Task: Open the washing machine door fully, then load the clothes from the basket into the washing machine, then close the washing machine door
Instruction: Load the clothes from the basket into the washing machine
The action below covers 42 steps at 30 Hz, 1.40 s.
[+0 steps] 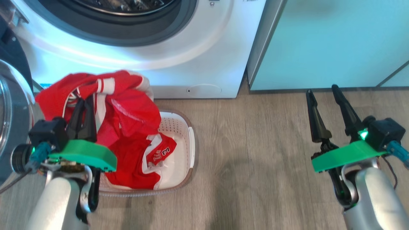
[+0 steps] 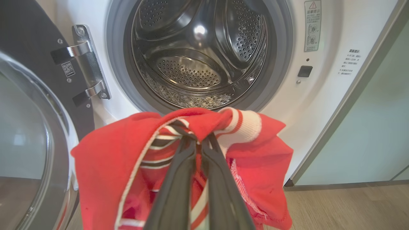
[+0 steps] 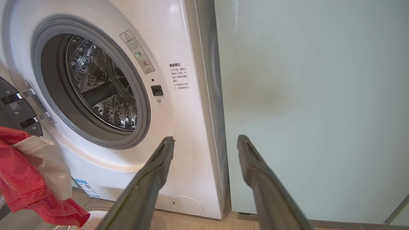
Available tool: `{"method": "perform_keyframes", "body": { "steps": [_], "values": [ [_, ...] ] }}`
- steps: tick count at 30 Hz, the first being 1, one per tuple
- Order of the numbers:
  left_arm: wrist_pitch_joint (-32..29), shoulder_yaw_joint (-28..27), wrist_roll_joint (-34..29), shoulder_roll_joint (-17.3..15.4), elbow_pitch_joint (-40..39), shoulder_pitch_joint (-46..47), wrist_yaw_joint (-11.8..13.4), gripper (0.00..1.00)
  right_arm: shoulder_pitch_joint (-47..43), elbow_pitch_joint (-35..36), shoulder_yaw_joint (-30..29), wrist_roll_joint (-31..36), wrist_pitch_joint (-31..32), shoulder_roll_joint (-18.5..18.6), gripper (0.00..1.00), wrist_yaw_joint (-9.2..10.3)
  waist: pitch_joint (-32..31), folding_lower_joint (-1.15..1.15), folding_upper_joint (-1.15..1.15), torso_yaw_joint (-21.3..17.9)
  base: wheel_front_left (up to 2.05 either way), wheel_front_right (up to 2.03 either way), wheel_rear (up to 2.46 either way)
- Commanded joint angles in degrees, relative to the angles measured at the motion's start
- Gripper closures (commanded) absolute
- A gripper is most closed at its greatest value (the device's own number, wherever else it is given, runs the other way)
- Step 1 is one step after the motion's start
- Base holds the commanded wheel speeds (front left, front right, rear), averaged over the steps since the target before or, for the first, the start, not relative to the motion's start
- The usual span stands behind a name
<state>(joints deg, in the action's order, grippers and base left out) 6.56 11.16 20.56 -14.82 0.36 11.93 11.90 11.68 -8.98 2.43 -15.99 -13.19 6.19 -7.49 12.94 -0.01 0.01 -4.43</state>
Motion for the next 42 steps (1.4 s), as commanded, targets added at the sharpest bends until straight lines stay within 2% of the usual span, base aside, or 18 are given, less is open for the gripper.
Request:
{"method": "perform_keyframes", "body": {
  "steps": [1, 13, 33, 42],
  "values": [
    [-0.1, -2.0, -0.7, -1.8, -2.8, 1.0, 0.6, 1.0, -0.3, 1.8, 0.9, 0.5, 0.1, 0.2, 0.0, 0.0, -1.0, 0.01, -0.01, -0.3, 0.0, 0.0, 0.0],
    [-2.5, -1.9, -0.6, -2.8, -6.9, -4.3, 2.1, 1.0, -4.0, 3.3, -0.4, 1.2, 1.7, -0.9, 0.0, 0.0, -4.5, 0.01, -0.01, -1.0, 0.0, 0.0, 0.0],
    [-3.2, -1.9, -0.1, -3.8, -7.6, -4.3, 2.8, 1.0, -3.4, 3.9, 0.0, 1.2, 1.7, -1.6, 0.0, 0.0, -3.8, 0.01, -0.01, -1.1, 0.0, 0.0, 0.0],
    [-4.3, -1.3, -0.1, -4.0, -7.6, -1.4, 2.5, 1.0, -2.5, 4.6, 0.6, 1.0, 1.4, -1.8, 0.0, 0.0, -1.4, 0.01, -0.01, -1.9, 0.0, 0.0, 0.0]
  ]
}}
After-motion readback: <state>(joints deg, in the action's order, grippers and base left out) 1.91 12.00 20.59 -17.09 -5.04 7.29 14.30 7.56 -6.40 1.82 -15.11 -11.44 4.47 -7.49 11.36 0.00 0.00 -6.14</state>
